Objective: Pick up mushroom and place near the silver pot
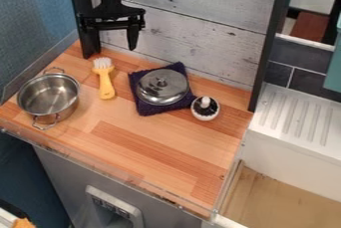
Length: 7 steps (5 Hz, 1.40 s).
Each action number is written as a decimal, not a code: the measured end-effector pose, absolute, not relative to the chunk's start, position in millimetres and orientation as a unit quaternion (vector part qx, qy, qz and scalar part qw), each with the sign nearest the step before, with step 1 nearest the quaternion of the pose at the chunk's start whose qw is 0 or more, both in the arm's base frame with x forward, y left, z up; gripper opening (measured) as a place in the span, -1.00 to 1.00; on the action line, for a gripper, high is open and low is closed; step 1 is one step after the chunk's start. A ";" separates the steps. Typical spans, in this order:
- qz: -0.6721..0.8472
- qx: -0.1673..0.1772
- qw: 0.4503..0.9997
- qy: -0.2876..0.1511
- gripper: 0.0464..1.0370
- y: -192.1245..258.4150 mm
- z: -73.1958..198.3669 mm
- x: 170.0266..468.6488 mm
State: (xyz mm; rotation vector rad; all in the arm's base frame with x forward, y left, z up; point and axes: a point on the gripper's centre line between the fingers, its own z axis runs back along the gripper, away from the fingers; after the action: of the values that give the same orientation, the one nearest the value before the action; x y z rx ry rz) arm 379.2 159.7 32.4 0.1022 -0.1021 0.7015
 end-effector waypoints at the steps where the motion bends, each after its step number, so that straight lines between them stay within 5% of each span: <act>1: 0.342 0.050 0.938 -0.028 0.93 157.2 15.3 374.4; 7: 0.122 0.037 0.990 -0.065 0.93 21.2 14.9 378.8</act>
State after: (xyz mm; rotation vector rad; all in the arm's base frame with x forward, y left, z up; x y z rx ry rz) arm 378.8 21.2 14.9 0.0735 -0.1312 0.2444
